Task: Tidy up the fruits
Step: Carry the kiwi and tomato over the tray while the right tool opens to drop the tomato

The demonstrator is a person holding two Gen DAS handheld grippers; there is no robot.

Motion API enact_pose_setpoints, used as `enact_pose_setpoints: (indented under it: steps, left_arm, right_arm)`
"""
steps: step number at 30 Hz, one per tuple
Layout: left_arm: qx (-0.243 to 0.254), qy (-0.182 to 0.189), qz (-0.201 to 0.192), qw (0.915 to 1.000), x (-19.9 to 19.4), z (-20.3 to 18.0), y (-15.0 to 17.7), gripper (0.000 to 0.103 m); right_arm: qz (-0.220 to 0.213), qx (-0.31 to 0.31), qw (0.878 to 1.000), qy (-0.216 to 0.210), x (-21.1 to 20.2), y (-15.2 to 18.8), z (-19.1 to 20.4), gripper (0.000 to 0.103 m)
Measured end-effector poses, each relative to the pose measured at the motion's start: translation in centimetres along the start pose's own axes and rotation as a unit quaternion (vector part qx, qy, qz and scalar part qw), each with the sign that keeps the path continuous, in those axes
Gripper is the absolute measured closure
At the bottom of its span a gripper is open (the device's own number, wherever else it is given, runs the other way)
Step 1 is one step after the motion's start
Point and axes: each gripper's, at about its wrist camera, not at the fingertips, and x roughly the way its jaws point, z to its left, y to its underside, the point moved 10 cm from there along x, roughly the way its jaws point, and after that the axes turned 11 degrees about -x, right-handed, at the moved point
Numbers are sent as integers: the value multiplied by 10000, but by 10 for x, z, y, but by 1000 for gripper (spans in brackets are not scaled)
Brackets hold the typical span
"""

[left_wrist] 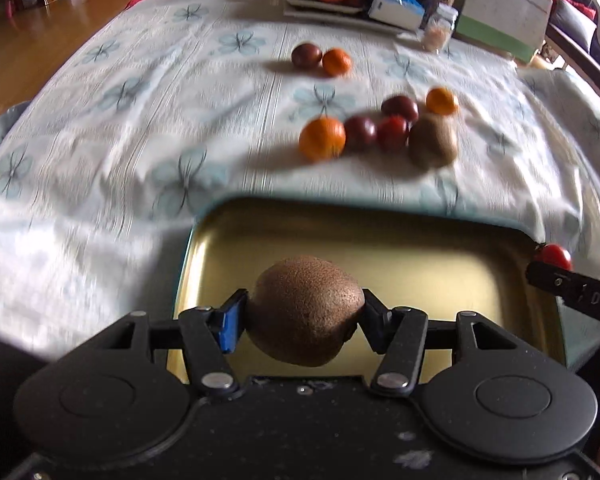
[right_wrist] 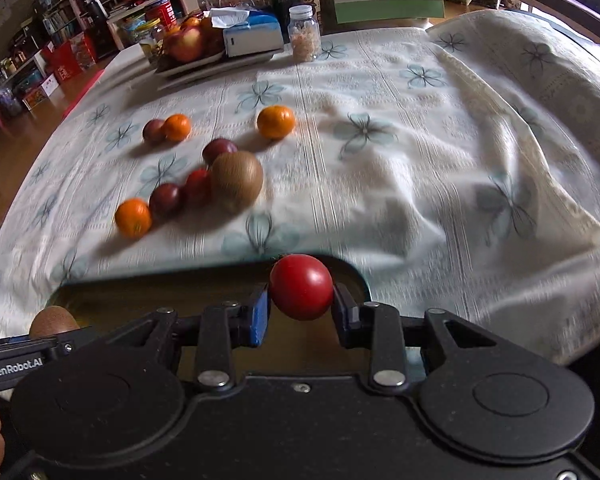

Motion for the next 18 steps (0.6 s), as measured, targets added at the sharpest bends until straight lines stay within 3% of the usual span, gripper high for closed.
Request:
enact_pose_setpoints:
  steps: [5, 18]
  left_arm:
    - [23, -122, 17, 9999, -8, 9, 27, 44]
    - [52, -163, 230, 9996, -14, 10, 53, 44]
  right_arm:
    - [-36, -165, 9997, 179, -15, 24, 4, 61]
    - [92, -158, 9995, 263, -28, 56, 12, 61]
